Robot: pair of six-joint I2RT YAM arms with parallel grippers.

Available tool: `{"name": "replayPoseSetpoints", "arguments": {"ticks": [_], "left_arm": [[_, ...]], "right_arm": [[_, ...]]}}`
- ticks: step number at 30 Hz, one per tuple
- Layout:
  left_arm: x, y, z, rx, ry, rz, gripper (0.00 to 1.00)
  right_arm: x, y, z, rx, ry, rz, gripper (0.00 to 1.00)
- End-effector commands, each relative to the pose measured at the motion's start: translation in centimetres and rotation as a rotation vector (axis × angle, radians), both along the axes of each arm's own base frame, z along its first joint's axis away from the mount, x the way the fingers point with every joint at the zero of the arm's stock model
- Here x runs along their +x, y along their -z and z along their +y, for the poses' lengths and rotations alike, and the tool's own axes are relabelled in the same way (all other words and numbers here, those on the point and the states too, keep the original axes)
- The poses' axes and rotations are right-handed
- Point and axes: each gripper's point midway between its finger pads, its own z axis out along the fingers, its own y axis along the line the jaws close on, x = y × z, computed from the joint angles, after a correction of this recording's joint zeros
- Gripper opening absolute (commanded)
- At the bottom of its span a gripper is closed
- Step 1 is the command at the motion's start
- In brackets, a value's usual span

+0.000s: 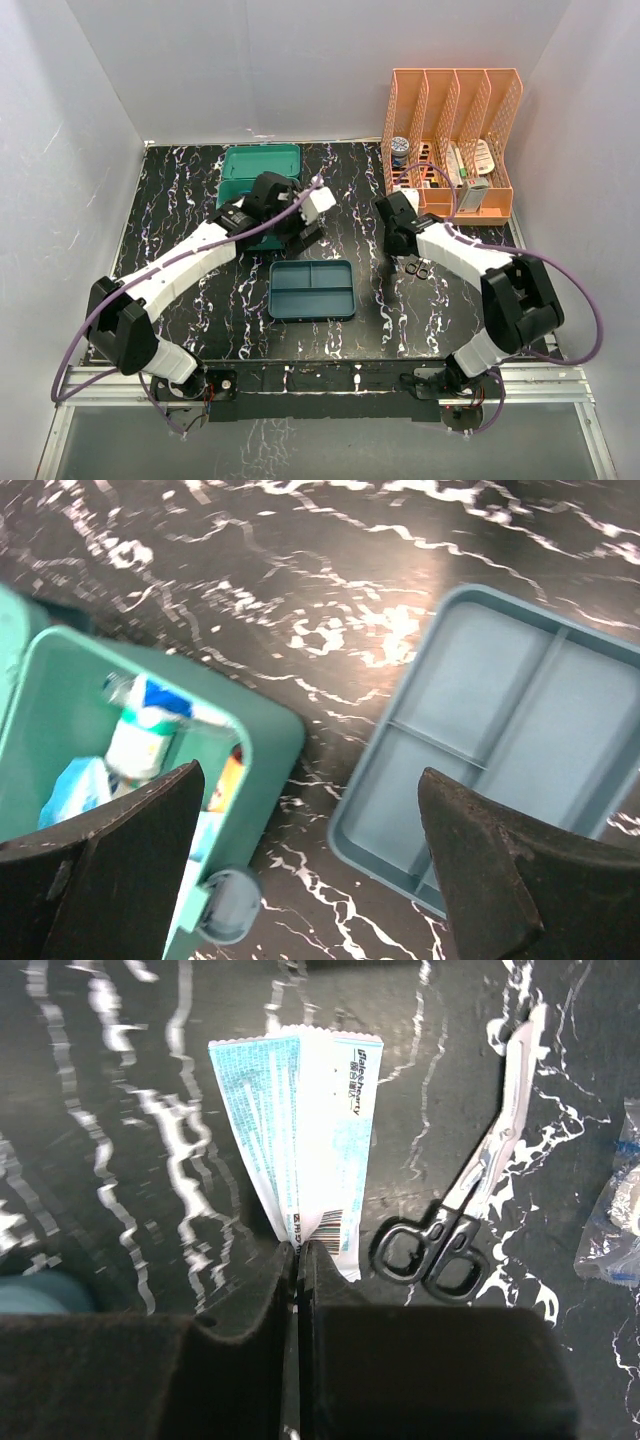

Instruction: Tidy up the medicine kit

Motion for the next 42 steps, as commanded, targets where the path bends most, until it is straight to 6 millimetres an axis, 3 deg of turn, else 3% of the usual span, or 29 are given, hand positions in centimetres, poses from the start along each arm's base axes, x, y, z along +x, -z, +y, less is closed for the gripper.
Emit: {"name": "replayPoseSetpoints", "arguments": {"ticks": [1,5,9,18,28,35,42], "left_arm": [[4.4,-4.4,3.6,-0.113,-0.264,-0.103,0.88],[7.8,-3.9,8.7,-0.142,-0.501,-0.077,0.89],[10.0,-3.3,13.2,-0.191,-0.685,-0.003,0.90],[10.3,-3.2,15.0,-0.240,-0.754,0.036,0.99],[10.1,-2.9,15.9,-0.263,-0.777,0.045,0.99],[10.5,-2.5,15.5,-0.278,-0.756,0.062,0.99],[10.8,-2.2,15.0,-0.289,-0.736,0.077,0.99]], "right_arm": [[0.5,-5.8,3.2,0.067,-0.121,-0.084,0.00],[0.4,-8.4,5.6,0.097,-0.267,-0.086,0.00],[0.5,-11.3,8.8,0.092,-0.453,-0.122,0.00],[-1.0,-14.1,15.2,0.009,-0.903,-0.214,0.00],[-3.6,-12.2,16.8,-0.094,-1.233,-0.221,0.00],[-4.9,-9.2,15.1,-0.202,-1.378,-0.179,0.00],[-5.7,-7.1,14.9,-0.246,-1.531,-0.135,0.00]]}}
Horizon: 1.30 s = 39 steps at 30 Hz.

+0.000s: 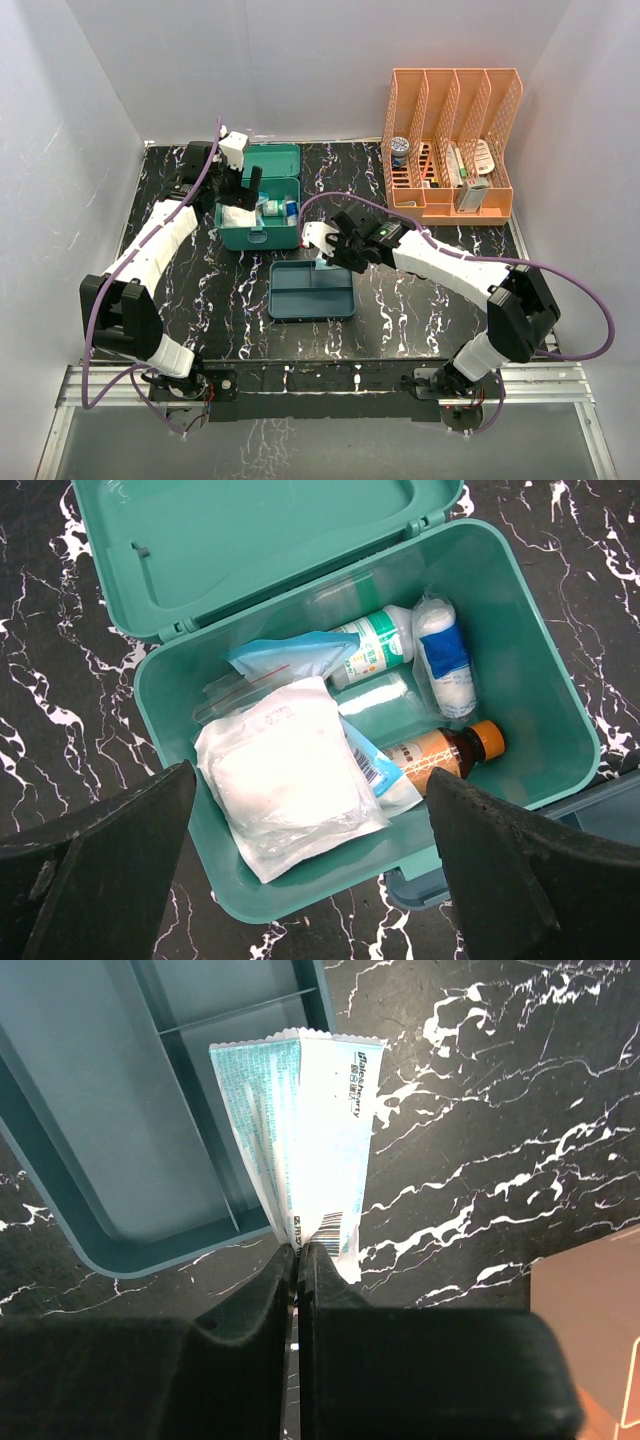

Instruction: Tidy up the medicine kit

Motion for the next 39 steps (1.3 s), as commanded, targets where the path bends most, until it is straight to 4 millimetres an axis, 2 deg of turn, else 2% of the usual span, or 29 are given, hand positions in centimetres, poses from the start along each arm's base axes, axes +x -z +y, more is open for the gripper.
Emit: {"name": "replayPoseSetpoints", "arguments": {"ticks": [1,18,32,39], "left_arm": [[0.2,-0.4,-0.4,-0.034,0.015,-0.009,0.99],[-0.5,-0.1,-0.5,-0.050,0.020,-0.002,0.98],[-0.6,-0.1,-0.6,-0.056,0.026,-0.003,0.98],[-0.8,-0.2,-0.7,-0.060,0.031,-0.002,0.98]], "right_arm": [[0.3,-1.1,1.2,0.018,-0.151,-0.067,0.00],[0.6,2.3,2.4,0.005,-0.249,-0.046,0.00],[0.2,4.7,2.1,-0.036,-0.277,-0.007,0.00],[0.9,5.7,2.2,-0.035,-0.260,-0.002,0.00]]}}
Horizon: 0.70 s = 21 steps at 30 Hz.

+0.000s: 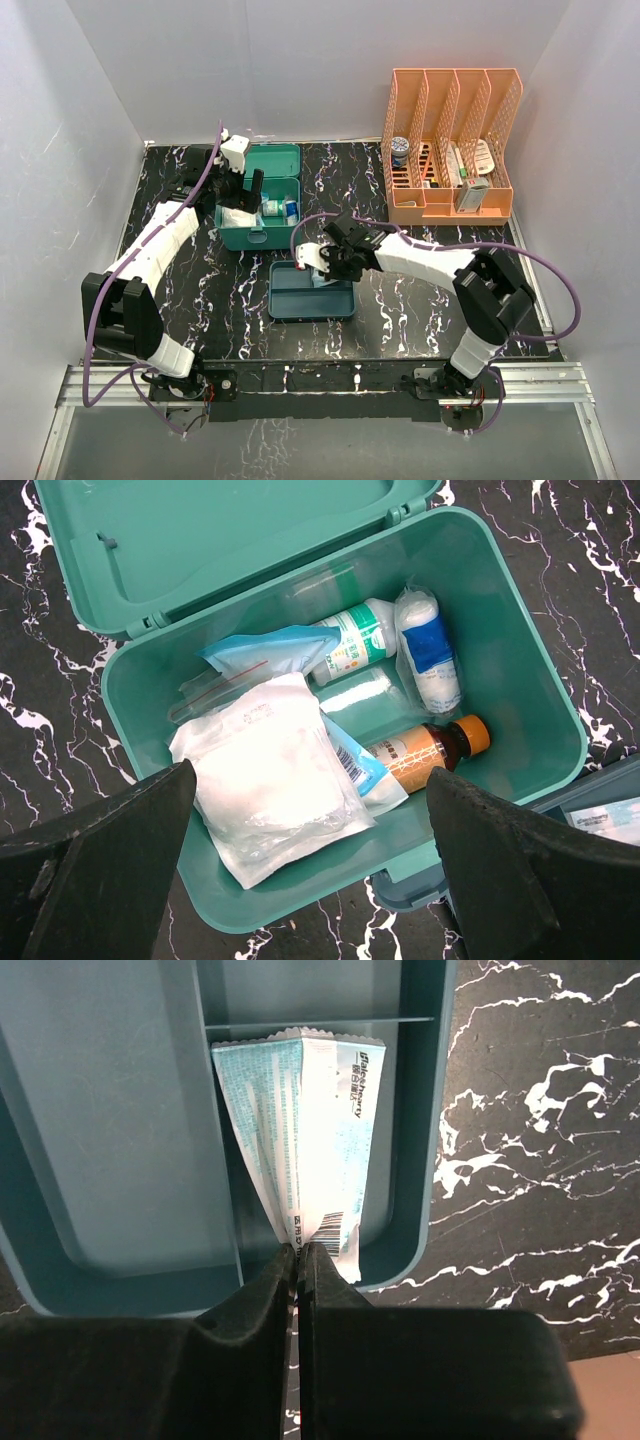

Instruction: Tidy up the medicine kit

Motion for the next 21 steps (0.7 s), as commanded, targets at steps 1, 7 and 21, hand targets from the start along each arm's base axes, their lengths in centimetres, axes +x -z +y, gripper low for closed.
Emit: {"name": "replayPoseSetpoints", "arguments": {"ticks": [1,7,21], "left_arm": [[-0.5,-1.2,0.0,-0.025,0.004,-0.020,0.98],[-0.6,-1.1,-0.1,-0.028,0.010,-0.017,0.98],[-0.3,-1.2,-0.3,-0.032,0.022,-0.016,0.98]], "right_arm": [[1.3,0.2,1.0,0.039,-0.007,-0.029,0.00],[2.1,0.1,1.1,0.053,0.016,-0.040,0.00],[2.8,-1.8,0.9,0.101,0.045,-0.104,0.43]]}}
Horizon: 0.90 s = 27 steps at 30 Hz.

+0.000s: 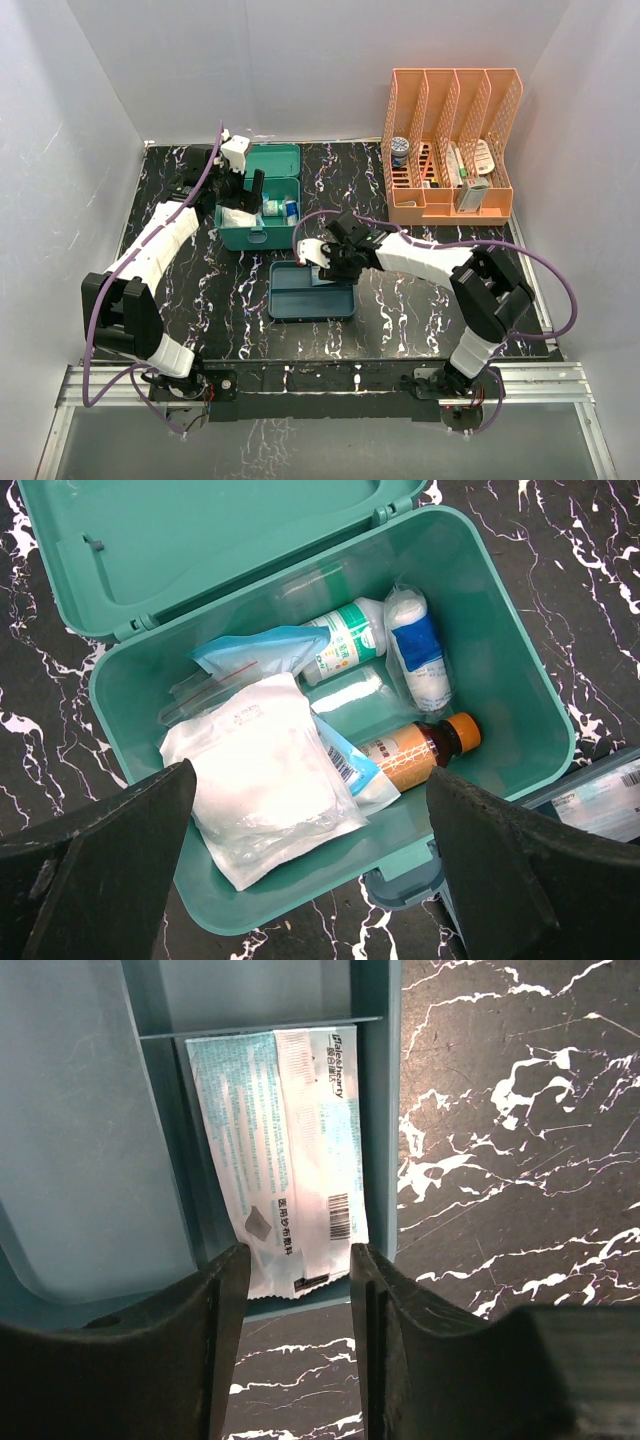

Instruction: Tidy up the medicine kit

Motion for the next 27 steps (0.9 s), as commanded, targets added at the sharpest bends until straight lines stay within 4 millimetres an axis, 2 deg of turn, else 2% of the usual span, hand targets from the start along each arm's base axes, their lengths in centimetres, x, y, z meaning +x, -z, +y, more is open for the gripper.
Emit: {"name": "replayPoseSetpoints", "arguments": {"ticks": [1,5,11,14,16,18,21,24,27], "left_arm": [[-0.1,-1.2,0.0,-0.021,0.006,-0.019,0.98],[0.0,-1.1,-0.1,-0.021,0.008,-0.017,0.98],[0.1,-0.9,-0.2,-0.024,0.013,-0.011,0.98],[0.2,-0.8,-0.2,-0.028,0.009,-0.008,0.98],[0.2,-0.9,-0.3,-0.028,0.008,-0.011,0.98],[0.3,-1.0,-0.1,-0.028,-0.001,-0.012,0.98],[0.4,-1.5,-0.2,-0.036,-0.010,-0.019,0.99],[0.7,-2.2,0.1,-0.039,-0.039,-0.023,0.99],[0.7,-2.6,0.2,-0.044,-0.063,-0.018,0.99]], "right_arm": [[1.0,-3.0,0.9,0.085,0.005,-0.075,0.44],[0.7,-4.0,0.9,0.107,0.009,-0.073,0.45],[1.1,-8.2,0.9,0.171,0.038,-0.149,0.46],[2.4,-11.1,0.4,0.215,0.137,-0.223,0.50],[4.3,-13.8,-0.7,0.297,0.314,-0.296,0.61],[6.5,-16.7,-3.1,0.410,0.562,-0.360,0.73],[8.9,-18.9,-7.6,0.526,0.918,-0.369,0.79],[10.1,-17.7,-13.0,0.471,1.250,-0.328,0.82],[10.0,-15.4,-16.6,0.395,1.482,-0.268,0.83]]}}
